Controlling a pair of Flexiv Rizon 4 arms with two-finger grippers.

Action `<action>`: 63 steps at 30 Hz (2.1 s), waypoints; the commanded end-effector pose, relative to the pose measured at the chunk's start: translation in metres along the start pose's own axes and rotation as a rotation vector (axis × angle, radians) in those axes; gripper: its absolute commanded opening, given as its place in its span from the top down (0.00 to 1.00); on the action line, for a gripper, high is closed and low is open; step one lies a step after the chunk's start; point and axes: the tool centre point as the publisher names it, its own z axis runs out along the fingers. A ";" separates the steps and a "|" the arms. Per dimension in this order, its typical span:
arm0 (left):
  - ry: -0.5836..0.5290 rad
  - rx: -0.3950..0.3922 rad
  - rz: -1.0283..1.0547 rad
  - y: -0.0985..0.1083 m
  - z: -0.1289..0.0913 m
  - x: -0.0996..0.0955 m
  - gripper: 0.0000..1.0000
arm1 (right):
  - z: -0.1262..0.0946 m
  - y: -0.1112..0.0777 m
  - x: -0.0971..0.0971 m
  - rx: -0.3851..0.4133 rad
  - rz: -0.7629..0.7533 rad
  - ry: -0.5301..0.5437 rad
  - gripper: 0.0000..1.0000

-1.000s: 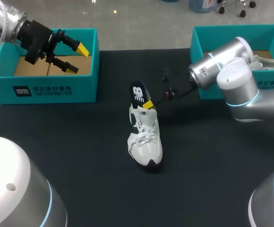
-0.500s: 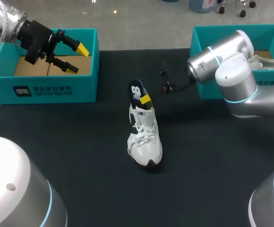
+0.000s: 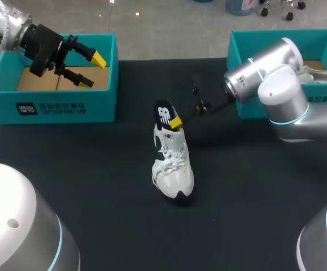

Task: Take the shoe out of the shoebox, open the shoe tongue, remove and reinsert the insole, then place the shoe into the shoebox

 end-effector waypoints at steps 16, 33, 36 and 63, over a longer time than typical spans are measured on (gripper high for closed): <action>0.003 0.001 0.000 0.000 -0.001 0.000 0.00 | 0.003 0.007 0.010 0.011 -0.027 -0.052 0.54; 0.003 0.001 0.000 0.000 -0.001 0.000 0.00 | 0.005 0.014 -0.002 0.029 -0.031 -0.054 1.00; 0.003 0.001 0.000 0.000 -0.001 0.000 0.00 | 0.005 0.008 -0.002 0.032 -0.020 -0.052 1.00; 0.003 0.001 0.000 0.000 -0.001 0.000 0.00 | 0.005 0.012 0.008 0.048 -0.045 -0.073 0.13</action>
